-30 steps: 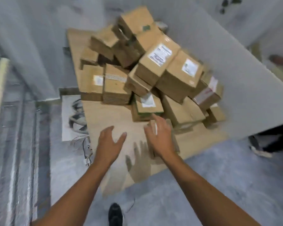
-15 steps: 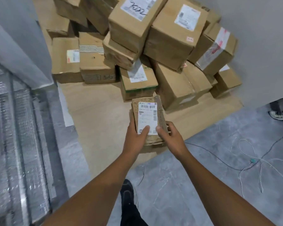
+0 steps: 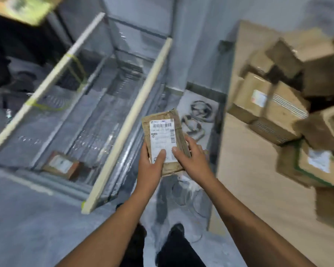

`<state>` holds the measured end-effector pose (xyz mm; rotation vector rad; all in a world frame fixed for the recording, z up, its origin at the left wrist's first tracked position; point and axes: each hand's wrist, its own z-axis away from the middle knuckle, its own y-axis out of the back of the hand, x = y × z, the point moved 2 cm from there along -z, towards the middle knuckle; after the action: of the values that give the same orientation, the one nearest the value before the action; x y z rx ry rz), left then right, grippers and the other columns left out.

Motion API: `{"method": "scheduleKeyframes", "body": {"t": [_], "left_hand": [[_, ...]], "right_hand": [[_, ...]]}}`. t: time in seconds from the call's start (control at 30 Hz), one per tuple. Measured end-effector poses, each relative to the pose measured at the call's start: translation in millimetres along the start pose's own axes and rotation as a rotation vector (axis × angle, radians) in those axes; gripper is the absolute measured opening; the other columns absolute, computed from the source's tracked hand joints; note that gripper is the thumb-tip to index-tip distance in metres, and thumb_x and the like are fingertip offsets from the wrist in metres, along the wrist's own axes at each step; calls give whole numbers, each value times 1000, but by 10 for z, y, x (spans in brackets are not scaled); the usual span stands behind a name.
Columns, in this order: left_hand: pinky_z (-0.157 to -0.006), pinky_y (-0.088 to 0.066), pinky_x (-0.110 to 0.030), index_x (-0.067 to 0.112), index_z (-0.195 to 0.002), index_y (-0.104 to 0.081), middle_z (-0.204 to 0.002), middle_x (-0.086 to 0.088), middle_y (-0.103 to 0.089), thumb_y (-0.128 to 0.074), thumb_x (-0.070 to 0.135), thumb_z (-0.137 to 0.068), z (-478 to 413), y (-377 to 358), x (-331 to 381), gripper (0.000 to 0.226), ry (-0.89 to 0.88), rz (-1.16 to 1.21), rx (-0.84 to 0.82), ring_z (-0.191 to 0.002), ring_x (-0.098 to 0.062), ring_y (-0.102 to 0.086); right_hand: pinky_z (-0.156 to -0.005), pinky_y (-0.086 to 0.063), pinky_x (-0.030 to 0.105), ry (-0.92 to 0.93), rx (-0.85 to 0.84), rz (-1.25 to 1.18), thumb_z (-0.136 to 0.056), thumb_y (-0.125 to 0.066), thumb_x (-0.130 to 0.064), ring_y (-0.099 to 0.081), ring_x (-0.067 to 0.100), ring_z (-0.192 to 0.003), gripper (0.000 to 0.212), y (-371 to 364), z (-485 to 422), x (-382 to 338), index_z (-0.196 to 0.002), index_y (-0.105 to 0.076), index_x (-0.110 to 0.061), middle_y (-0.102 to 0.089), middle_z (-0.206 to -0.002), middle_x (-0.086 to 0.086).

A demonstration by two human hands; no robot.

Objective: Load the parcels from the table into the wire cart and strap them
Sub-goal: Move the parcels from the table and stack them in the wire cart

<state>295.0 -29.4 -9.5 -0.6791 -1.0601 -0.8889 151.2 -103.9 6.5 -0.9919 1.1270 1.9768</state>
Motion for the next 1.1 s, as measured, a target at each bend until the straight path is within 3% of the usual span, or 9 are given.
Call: {"method": "scheduleKeyframes", "body": {"t": [0.17,0.27,0.37,0.47,0.57,0.63,0.8,0.93,1.1], "left_hand": [[-98,-53,-32,37,-150,-45,-134,19,-66,-68,35,-98,-501,1195,194,57,-49,40,271,-120,-2,-64],[-96,-53,-25,36,-147,-47,-132,20,-66,-67,27,-101,-781,1761,198,51,-32,51,366,-120,-2,-65],[-102,-54,-35,27,-146,-50,-133,9,-66,-67,24,-101,-1103,2291,148,49,20,11,515,-119,-6,-65],[-108,-49,-47,17,-144,-54,-138,-8,-59,-64,32,-102,-1391,2815,-12,46,107,-219,622,-125,-23,-62],[-116,-36,-49,3,-145,-54,-147,-24,-52,-52,53,-98,-1457,3344,-299,68,211,-685,743,-136,-41,-49],[-121,-26,-53,4,-146,-54,-152,-25,-48,-52,58,-95,-1480,3678,-526,75,241,-930,810,-144,-45,-40],[-129,-7,-51,15,-159,-39,-168,-17,-28,-34,77,-90,-1822,4078,-1229,93,397,-959,794,-158,-38,-14],[-130,6,-44,24,-164,-26,-175,-7,-6,-31,78,-96,-2513,4145,-2079,87,541,-881,652,-160,-27,5],[-129,5,-50,26,-167,-6,-175,-3,10,-22,79,-95,-3108,4475,-3209,90,742,-810,596,-159,-29,17]], "right_hand": [[-102,-53,53,99,-265,88,-86,-68,-65,-60,17,-123,62,-1173,-751,-750,-142,-45,-52,-55,-135,-4],[-102,-52,44,170,-383,132,-87,-66,-65,-54,5,-125,58,-1821,-1118,-1000,-139,-39,-64,-49,-132,-14],[-111,-46,45,212,-540,184,-92,-65,-59,-51,9,-132,65,-2500,-1565,-1157,-150,-37,-53,-50,-141,-3],[-114,-44,43,222,-677,237,-95,-65,-54,-51,14,-130,67,-3169,-1994,-1124,-154,-36,-45,-45,-144,4],[-105,-39,27,235,-758,299,-96,-67,-52,-49,6,-110,71,-3758,-2401,-915,-157,-34,-41,-39,-134,7],[-101,-40,25,218,-814,365,-98,-66,-47,-46,14,-106,70,-4154,-2723,-672,-159,-34,-36,-40,-130,12],[-105,-38,25,94,-860,482,-99,-64,-46,-49,16,-101,70,-5030,-3368,106,-160,-30,-39,-37,-133,13],[-107,-34,28,72,-825,549,-99,-64,-49,-48,26,-111,69,-5683,-3875,738,-159,-31,-41,-33,-127,7],[-105,-42,35,83,-811,516,-97,-62,-54,-48,21,-110,68,-6462,-4370,1328,-156,-28,-49,-32,-129,1]]}}
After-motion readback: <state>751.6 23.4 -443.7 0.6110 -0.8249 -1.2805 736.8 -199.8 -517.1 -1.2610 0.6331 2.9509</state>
